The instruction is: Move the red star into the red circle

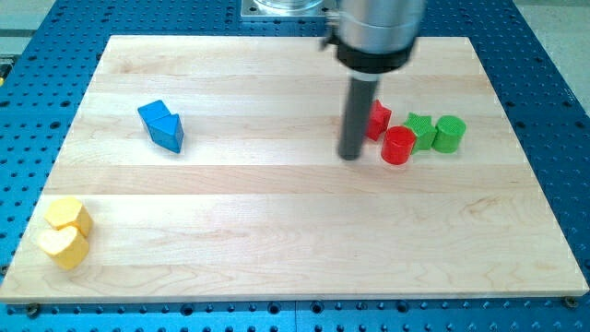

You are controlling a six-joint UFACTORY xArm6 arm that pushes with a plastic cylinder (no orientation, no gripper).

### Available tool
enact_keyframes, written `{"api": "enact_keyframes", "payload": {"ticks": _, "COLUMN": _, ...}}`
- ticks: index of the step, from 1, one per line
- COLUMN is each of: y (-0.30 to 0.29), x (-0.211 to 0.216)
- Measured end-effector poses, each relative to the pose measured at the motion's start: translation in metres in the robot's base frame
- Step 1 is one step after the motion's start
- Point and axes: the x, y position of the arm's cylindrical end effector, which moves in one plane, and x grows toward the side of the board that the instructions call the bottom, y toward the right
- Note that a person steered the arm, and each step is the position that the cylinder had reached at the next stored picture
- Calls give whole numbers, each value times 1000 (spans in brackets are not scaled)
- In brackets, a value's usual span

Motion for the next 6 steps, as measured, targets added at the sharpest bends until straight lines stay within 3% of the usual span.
{"api": "enact_keyframes", "payload": {"ticks": 1, "y": 11, "x": -49}}
{"api": "enact_keyframes", "payload": {"ticks": 2, "y": 46, "x": -71}}
{"api": "enact_keyframes", "payload": {"ticks": 4, "y": 60, "x": -63}}
{"api": "enact_keyframes", "payload": {"ticks": 5, "y": 36, "x": -63}}
{"api": "enact_keyframes", "payload": {"ticks": 6, "y": 45, "x": -36}}
